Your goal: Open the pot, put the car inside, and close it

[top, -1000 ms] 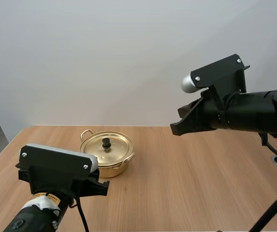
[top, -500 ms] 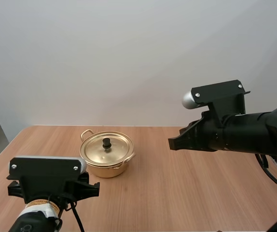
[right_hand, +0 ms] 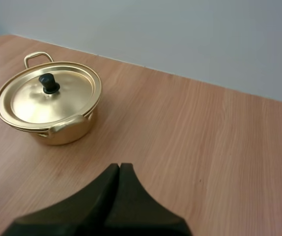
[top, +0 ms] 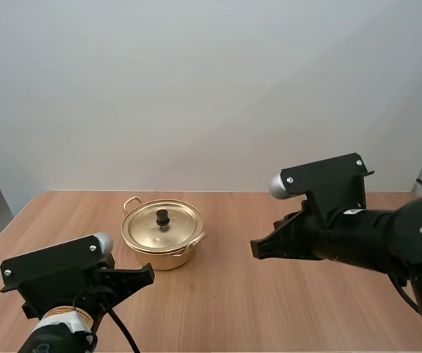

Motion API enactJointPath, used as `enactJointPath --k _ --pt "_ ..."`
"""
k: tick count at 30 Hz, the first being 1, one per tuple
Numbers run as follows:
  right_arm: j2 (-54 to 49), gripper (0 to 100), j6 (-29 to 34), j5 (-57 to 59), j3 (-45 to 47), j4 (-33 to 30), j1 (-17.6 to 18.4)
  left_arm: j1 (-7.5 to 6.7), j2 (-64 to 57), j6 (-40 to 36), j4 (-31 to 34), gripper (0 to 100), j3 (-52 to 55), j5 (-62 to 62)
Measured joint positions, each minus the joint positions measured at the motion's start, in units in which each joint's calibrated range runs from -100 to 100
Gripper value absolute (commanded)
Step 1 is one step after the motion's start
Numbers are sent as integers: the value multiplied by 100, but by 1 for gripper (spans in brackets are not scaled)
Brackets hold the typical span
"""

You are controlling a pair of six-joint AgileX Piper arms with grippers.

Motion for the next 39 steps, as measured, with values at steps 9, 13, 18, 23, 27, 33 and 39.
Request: enactJointPath --k 9,13,18,23,27,33,39 --pt "-1397 0 -27 -2371 1807 320 776 0 0 0 0 0 0 0" --pt "-1693 0 -119 -3461 2471 280 773 0 0 0 0 0 0 0" --pt "-2273 0 -145 -4734 2607 401 773 0 0 0 0 0 0 0" --pt "-2560 0 349 -5971 2609 205 773 0 0 0 0 0 0 0" --pt "-2560 0 941 -6233 2609 -435 773 0 0 0 0 0 0 0" --pt "-2560 0 1840 -5193 2609 -1479 773 0 0 0 0 0 0 0" --pt "-2560 0 2710 -4496 2609 -2515 773 0 0 0 0 0 0 0"
